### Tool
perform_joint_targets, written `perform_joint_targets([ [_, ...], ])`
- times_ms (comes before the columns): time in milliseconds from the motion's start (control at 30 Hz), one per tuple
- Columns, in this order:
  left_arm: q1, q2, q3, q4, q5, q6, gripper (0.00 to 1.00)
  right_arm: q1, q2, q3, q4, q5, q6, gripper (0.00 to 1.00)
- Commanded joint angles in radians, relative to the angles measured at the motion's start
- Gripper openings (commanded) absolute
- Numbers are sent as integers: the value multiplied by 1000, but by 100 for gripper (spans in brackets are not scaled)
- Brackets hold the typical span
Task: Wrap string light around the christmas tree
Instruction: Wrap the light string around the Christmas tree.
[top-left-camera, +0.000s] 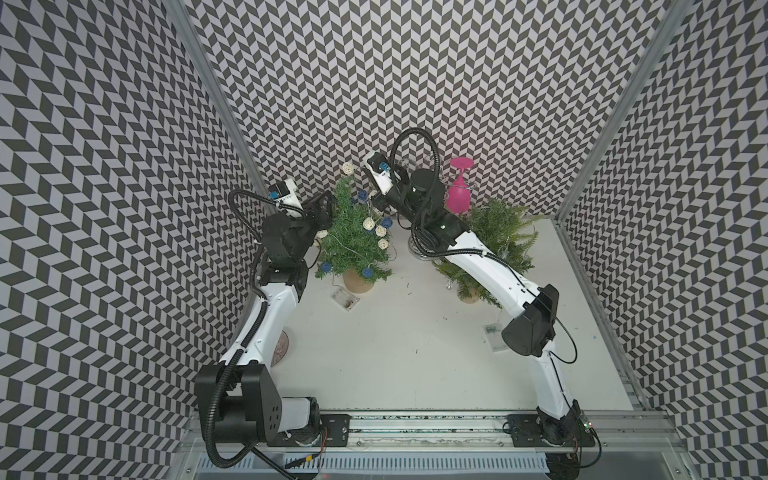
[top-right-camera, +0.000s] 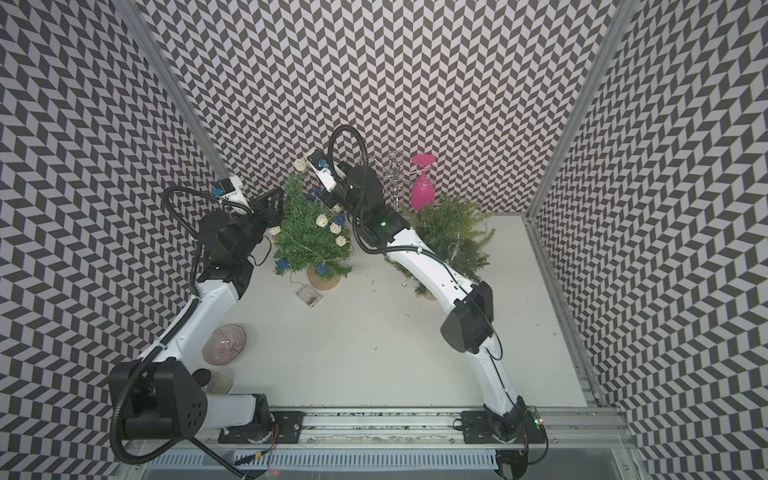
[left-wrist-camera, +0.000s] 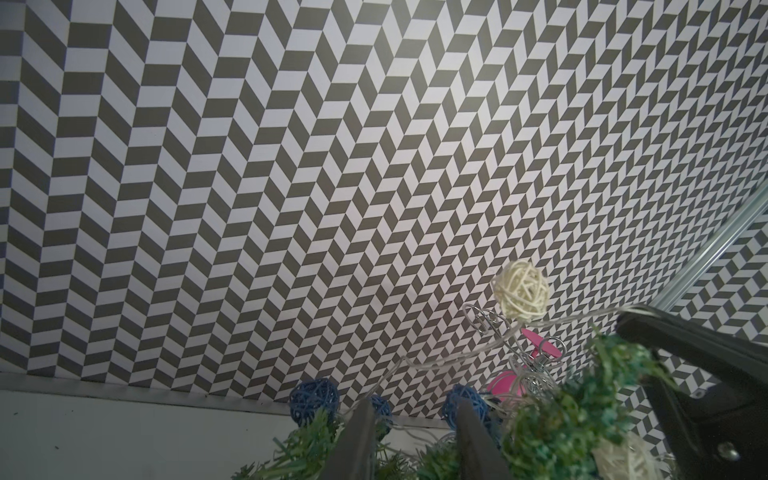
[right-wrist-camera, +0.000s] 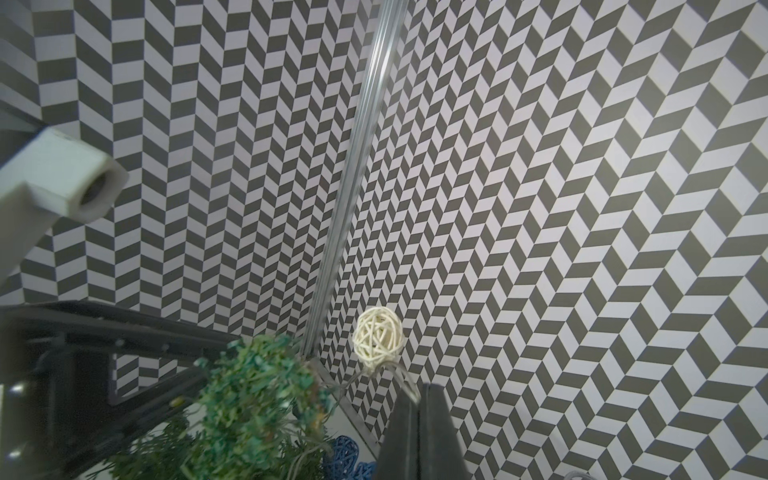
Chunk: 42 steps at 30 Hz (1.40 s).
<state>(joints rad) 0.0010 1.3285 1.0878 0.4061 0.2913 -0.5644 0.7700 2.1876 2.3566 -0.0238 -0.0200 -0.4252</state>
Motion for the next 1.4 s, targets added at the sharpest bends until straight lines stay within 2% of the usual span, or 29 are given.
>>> perform_joint_targets([
  [0,-6,-62,15,-11,0,10,39,30,-61,-10,-17,7,-28,0],
  [167,-19,-145,-58,-5,-21,10,54,30,-101,-10,-77,41,16,0],
  [233,-29,-174,-89,0,-22,11,54,31,-123,-15,-99,20,48,0],
  [400,-77,-226,-127,-24,-37,38,54,28,-131,27,-178,95,108,0],
  [567,-102,-229,-155,-14,-22,45,54,28,-136,18,-212,37,141,0],
  [800,-125,-253,-221,6,-52,60,56,28,-128,18,-286,20,220,0],
  [933,-133,-291,-256,26,-6,67,54,28,-137,21,-313,12,258,0],
  [1067,-168,-343,-293,50,62,134,55,28,-156,23,-334,-19,282,0],
  [1167,-232,-357,-289,11,83,236,58,25,-168,21,-348,-53,309,0],
  [1367,-338,-392,-356,-4,-13,314,47,8,-180,33,-352,-157,354,0],
])
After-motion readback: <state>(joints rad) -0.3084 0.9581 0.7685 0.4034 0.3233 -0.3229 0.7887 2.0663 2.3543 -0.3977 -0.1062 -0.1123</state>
